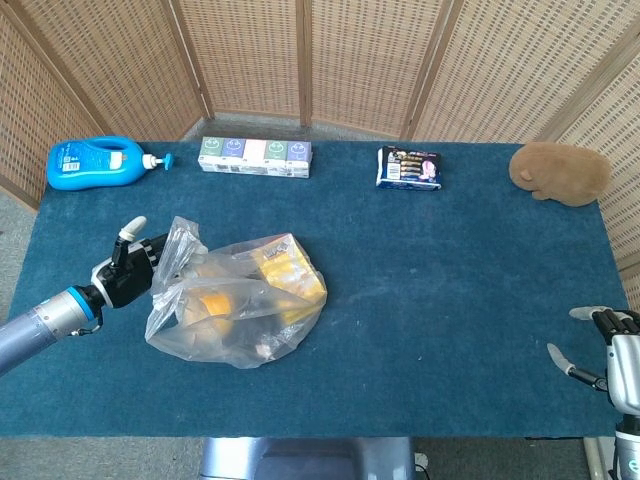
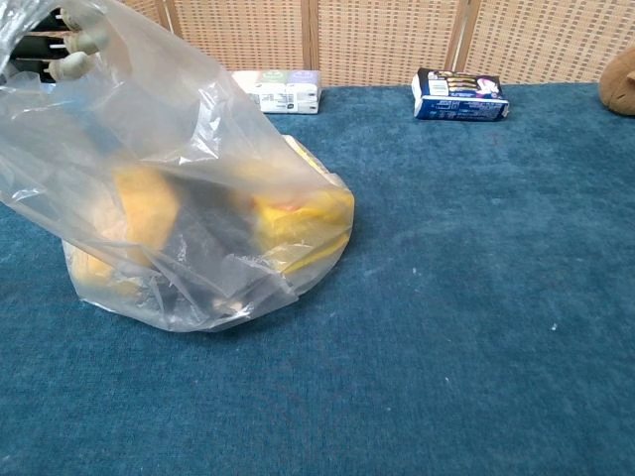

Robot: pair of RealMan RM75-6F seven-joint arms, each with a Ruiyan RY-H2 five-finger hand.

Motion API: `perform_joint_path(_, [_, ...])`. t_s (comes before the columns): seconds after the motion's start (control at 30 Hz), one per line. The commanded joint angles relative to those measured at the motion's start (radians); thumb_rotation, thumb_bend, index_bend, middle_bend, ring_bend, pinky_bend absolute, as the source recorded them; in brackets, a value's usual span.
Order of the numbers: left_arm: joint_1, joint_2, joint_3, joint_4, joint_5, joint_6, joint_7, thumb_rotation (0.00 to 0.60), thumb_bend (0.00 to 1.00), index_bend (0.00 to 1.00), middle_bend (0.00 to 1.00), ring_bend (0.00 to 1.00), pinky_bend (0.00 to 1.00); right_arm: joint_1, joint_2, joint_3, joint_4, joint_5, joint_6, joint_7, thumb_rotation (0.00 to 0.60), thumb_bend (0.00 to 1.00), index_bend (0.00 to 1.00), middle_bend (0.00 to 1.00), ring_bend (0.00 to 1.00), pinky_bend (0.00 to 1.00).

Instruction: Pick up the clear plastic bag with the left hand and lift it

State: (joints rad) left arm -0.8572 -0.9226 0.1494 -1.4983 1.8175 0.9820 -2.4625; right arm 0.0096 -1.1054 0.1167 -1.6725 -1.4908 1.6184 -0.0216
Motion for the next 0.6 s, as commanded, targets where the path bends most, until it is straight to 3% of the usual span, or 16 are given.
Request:
perform_joint_path(0.03, [-0.007,-0.009,0.022,0.022,0.009,0.012,-0.016,0.0,0.23,0.27,0.33,0.28,0.35,0.0,0.0,0.0,0.0,0.0,-0.001,0.0,0.406,0.27,0.37,0.41,0.4,0.25])
perform_joint_path(0.37, [-0.06,-0.001,0.054,-0.013,-0.054,-0.104,0.025,0.0,0.23,0.27,0.33,0.32,0.37,-0.003,0.002,0.001,0.0,0.0,0.002,0.001,0.409,0.27,0.37,0.41,0.4,0.25])
perform_joint_path(0.6, [-0.114,-0.011,0.089,-0.003,0.035,-0.077,0.014,0.0,0.23,0.26,0.33,0.29,0.34,-0.007,0.005,0.002,-0.002,-0.001,0.007,0.003,0.406,0.27,0.37,0.41,0.4,0.25])
